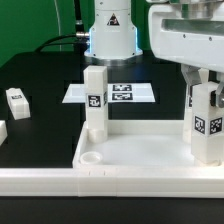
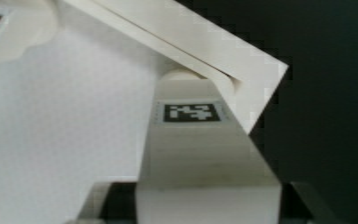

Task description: Assemble desk

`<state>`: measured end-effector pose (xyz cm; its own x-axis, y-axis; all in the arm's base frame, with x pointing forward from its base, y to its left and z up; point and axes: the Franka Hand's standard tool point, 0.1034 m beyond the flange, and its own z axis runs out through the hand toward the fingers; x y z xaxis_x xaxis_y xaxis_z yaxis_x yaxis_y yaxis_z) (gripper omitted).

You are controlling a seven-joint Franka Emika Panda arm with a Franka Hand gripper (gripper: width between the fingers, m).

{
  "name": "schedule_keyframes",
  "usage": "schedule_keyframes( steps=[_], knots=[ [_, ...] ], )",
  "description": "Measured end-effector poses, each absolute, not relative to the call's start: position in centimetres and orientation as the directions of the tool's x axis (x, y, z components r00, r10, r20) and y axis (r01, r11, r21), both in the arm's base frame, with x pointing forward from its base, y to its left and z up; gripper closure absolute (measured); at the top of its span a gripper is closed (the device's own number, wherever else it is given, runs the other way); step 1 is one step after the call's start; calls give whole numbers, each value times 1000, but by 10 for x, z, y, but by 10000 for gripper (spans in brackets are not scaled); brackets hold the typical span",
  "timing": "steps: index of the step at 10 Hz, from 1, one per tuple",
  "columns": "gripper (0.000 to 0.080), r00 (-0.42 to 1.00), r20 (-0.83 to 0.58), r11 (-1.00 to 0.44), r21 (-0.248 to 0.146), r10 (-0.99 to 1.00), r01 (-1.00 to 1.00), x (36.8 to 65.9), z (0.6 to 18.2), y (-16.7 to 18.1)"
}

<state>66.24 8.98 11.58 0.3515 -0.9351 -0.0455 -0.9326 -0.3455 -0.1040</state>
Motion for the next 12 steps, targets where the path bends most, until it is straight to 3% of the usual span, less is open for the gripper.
schedule_keyframes(
  steps=[5, 6, 7, 8, 9, 12],
  knots=[
    [508, 87, -74, -80, -86, -993, -993, 662, 116, 92],
    [508, 126, -68, -119, -90, -990, -989, 663, 116, 92],
    [288, 202, -61, -195, -96, -978, -976, 663, 116, 91],
    [288, 250, -55, -244, -97, -967, -965, 662, 116, 92],
    [179, 327, -47, -321, -99, -944, -942, 662, 116, 93],
    [151, 607, 2, -604, -99, -795, -791, 661, 116, 99]
  ],
)
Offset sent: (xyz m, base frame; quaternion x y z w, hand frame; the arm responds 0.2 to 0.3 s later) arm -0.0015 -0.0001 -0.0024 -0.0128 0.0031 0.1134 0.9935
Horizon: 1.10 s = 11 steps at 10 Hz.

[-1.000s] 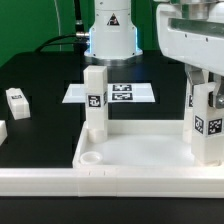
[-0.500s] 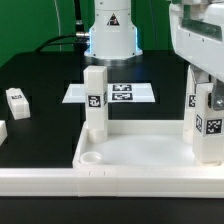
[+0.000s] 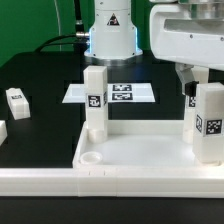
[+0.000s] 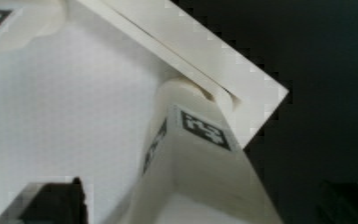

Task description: Assemble desk

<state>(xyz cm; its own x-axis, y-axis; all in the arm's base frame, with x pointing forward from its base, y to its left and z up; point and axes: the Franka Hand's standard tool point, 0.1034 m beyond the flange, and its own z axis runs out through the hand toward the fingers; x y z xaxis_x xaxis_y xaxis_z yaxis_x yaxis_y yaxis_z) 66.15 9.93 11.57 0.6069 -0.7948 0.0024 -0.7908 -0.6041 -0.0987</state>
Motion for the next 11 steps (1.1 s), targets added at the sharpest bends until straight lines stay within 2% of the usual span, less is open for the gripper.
schedule_keyframes(
  steps=[2, 5, 11],
  knots=[
    [150, 773, 29, -772, -91, -633, -629, 661, 116, 102],
    [150, 919, 58, -920, -73, -389, -385, 662, 117, 103],
    [150, 992, 76, -994, -45, -100, -97, 662, 116, 98]
  ],
)
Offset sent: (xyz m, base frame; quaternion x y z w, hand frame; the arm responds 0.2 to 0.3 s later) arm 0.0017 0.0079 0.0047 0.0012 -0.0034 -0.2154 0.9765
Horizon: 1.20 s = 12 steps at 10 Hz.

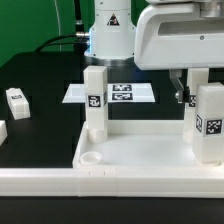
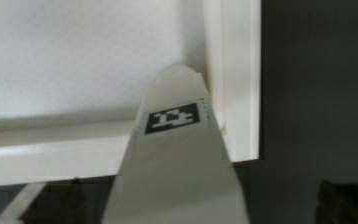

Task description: Assemble desk

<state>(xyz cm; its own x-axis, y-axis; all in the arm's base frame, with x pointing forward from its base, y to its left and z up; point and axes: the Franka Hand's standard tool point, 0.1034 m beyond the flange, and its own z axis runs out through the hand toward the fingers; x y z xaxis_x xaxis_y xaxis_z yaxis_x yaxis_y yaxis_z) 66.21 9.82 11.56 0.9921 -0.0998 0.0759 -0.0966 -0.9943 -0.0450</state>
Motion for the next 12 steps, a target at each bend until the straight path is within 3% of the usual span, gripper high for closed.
schedule_keyframes(
  steps=[1, 2, 3, 4, 5, 7, 12],
  knots=[
    [279, 993, 77, -996, -44, -87, -83, 662, 116, 98],
    [279, 993, 76, -995, -44, -88, -85, 662, 115, 98],
    [416, 993, 76, -995, -44, -88, -85, 662, 115, 97],
    [416, 992, 76, -994, -45, -103, -99, 662, 115, 97],
    [511, 990, 75, -992, -46, -118, -115, 662, 115, 97],
    [511, 982, 72, -984, -54, -175, -172, 662, 115, 96],
    [509, 738, 21, -736, -97, -675, -670, 663, 115, 91]
  ],
)
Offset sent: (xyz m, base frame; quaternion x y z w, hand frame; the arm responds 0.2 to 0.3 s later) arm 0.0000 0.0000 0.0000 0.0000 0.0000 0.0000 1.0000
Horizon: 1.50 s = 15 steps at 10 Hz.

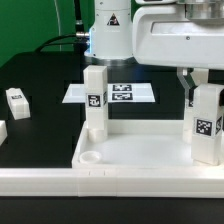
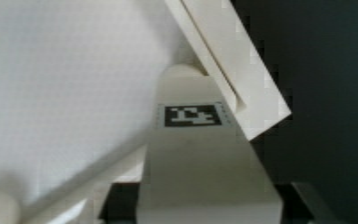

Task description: Assemble desk

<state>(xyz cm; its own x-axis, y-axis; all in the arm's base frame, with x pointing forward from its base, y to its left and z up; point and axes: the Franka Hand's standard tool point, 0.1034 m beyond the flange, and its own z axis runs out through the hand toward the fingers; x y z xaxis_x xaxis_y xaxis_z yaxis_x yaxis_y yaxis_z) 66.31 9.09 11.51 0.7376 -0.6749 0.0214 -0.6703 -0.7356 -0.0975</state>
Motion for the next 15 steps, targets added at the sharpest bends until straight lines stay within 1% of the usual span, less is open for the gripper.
schedule_keyframes(
  steps=[1, 2, 4, 5, 7, 8, 9, 10, 11, 12, 13, 15],
  knots=[
    [509, 660, 8, -658, -100, -751, -747, 663, 115, 91],
    [509, 544, -6, -541, -99, -839, -835, 663, 115, 90],
    [509, 391, -25, -387, -96, -920, -917, 663, 115, 90],
    [509, 292, -34, -288, -92, -956, -953, 663, 115, 91],
    [509, 207, -44, -203, -85, -977, -975, 662, 115, 91],
    [507, 219, -41, -215, -85, -975, -973, 662, 115, 91],
    [507, 260, -38, -256, -87, -965, -963, 662, 115, 91],
    [341, 315, -33, -311, -85, -949, -947, 662, 115, 91],
    [341, 392, -25, -389, -86, -919, -917, 661, 115, 91],
    [190, 497, -14, -494, -88, -868, -865, 661, 115, 91],
    [162, 580, -5, -577, -89, -815, -812, 661, 115, 92],
    [152, 732, 15, -731, -86, -681, -677, 662, 115, 93]
  ],
)
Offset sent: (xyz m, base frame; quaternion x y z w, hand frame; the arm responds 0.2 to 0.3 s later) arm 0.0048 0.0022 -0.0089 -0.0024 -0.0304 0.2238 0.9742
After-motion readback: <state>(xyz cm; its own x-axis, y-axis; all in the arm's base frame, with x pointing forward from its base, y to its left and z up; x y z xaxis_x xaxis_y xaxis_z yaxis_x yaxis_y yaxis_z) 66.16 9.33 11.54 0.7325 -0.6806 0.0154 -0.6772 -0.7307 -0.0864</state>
